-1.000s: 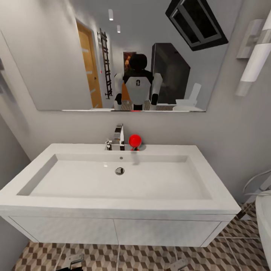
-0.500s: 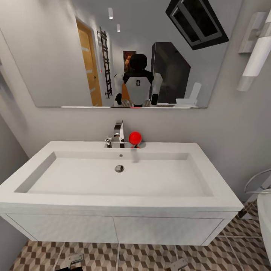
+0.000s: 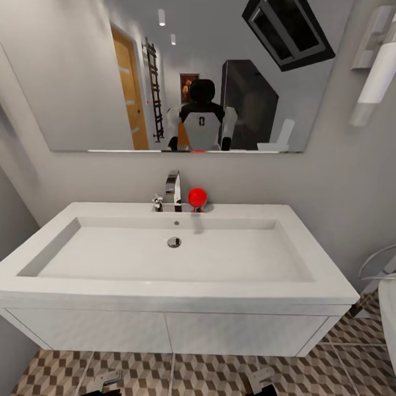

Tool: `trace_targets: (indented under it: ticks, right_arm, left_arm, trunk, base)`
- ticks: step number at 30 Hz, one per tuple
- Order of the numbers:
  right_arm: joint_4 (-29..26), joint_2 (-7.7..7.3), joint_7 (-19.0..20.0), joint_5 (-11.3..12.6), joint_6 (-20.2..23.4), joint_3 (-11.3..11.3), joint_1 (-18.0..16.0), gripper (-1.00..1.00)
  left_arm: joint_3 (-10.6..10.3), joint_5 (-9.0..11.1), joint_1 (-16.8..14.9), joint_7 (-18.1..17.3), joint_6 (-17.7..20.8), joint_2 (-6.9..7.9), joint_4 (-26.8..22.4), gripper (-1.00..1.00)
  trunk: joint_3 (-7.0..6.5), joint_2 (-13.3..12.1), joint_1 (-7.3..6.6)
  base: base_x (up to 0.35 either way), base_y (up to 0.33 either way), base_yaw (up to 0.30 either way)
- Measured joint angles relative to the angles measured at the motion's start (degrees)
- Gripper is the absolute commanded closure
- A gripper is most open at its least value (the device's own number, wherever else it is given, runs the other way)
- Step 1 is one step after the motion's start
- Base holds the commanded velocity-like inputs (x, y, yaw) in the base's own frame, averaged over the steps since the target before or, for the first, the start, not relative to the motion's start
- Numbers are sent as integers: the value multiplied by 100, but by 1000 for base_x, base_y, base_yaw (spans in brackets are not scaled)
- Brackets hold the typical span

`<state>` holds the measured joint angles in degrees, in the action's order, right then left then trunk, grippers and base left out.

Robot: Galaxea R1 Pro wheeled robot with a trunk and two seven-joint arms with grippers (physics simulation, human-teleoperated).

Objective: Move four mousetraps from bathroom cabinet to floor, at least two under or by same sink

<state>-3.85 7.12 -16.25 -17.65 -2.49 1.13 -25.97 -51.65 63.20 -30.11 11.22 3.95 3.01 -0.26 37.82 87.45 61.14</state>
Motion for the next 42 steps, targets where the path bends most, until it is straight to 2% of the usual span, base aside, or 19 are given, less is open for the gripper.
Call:
trace_targets:
  ticks: [22, 42]
  right_arm:
    - [121, 33, 17, -18, -12, -1, 9, 100]
    - [113, -1, 16, -10, -12, -7, 9, 100]
  left_arm:
    - [1, 2, 0, -4, 1, 6, 0, 100]
    - [2, 2, 0, -3, -7, 15, 5, 100]
  trunk:
    - [395, 883, 483]
    - [754, 1685, 923]
  base:
    - [0, 0, 0]
    - [0, 0, 0]
